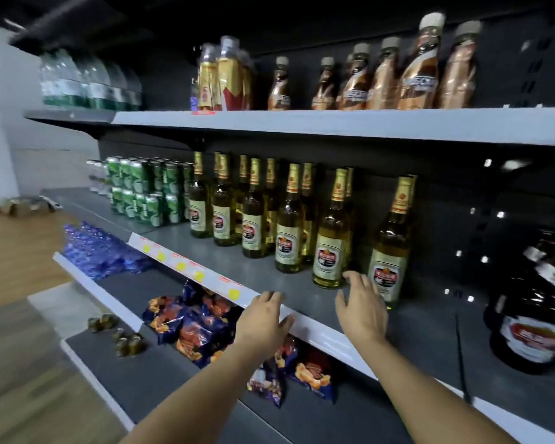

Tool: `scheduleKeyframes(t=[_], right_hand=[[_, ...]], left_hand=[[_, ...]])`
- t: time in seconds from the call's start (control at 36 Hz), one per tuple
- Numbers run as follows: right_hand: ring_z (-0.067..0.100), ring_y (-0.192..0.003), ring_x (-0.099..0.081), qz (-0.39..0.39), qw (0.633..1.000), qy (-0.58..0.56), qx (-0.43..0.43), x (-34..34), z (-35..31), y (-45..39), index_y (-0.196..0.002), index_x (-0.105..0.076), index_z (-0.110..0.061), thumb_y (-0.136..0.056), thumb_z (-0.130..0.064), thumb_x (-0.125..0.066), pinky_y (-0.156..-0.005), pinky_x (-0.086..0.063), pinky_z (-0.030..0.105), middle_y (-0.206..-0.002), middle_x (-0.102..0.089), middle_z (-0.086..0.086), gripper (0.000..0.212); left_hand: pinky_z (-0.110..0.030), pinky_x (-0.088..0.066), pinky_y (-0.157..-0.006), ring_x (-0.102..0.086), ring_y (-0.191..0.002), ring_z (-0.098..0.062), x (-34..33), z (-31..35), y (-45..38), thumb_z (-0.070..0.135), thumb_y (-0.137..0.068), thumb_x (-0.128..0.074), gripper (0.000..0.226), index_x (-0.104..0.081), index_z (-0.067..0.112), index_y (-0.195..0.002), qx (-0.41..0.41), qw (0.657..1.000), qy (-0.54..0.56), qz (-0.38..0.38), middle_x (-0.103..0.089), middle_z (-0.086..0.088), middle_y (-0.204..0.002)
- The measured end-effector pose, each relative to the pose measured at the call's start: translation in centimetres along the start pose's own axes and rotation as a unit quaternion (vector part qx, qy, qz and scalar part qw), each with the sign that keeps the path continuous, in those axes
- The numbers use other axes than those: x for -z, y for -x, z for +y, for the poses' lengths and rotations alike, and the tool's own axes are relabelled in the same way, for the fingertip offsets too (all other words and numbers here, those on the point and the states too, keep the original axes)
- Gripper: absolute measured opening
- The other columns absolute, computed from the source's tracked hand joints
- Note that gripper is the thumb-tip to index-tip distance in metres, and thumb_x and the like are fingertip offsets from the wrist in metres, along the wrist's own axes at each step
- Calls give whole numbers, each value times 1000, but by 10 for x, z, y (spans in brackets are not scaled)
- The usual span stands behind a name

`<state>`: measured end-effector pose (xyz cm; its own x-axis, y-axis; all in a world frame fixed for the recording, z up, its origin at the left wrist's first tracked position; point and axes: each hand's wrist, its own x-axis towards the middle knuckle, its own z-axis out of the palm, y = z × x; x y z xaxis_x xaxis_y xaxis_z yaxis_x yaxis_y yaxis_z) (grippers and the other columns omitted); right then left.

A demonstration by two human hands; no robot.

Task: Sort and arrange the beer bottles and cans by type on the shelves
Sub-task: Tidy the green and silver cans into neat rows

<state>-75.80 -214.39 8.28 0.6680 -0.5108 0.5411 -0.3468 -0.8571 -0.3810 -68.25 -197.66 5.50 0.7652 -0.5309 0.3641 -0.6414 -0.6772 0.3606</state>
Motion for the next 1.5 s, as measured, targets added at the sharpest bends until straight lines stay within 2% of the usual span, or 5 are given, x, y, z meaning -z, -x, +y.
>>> scheduleKeyframes(t=[0.42,0.56,1.06,1.25,1.5], right_hand=[[24,-126,-43,-71,990,-73,98,-147,-170,-95,-133,-48,-18,-95,-22,-51,-96,-38,35,-135,-51,3,39],[26,-122,-47,-86,988,-66,108,-202,-230,-112,-129,-52,-17,-92,-23,-54,-95,-39,37,-128,-55,5,38],[29,-120,-48,-54,997,-46,-6,-338,-451,-181,-132,-46,-16,-94,-39,-54,-89,-42,37,-128,-52,7,45],[32,-127,-42,-47,997,-49,-46,-388,-498,-219,-142,-34,-14,-86,-53,-61,-89,-44,41,-140,-44,10,74],[35,-127,-45,-57,988,-80,-117,-446,-521,-263,-145,-25,-18,-79,-58,-68,-88,-45,44,-142,-42,10,88]], left_hand=[[-31,-40,-94,-40,-130,-19,50,-170,-86,41,-98,-48,48,-39,22,-142,90,995,-51,12,-45,0,-139],[-31,-38,-92,-43,-126,-19,63,-248,-98,42,-97,-48,46,-42,21,-138,115,993,-32,19,-46,1,-136],[-32,-40,-98,-42,-127,-18,158,-535,-171,43,-96,-51,48,-42,20,-138,79,997,4,5,-46,0,-135],[-33,-43,-91,-43,-126,-20,159,-610,-226,42,-94,-57,52,-42,20,-138,88,995,40,20,-47,-1,-135],[-38,-43,-93,-50,-118,-28,163,-681,-307,35,-90,-64,54,-44,17,-137,97,992,67,32,-49,-10,-128]])
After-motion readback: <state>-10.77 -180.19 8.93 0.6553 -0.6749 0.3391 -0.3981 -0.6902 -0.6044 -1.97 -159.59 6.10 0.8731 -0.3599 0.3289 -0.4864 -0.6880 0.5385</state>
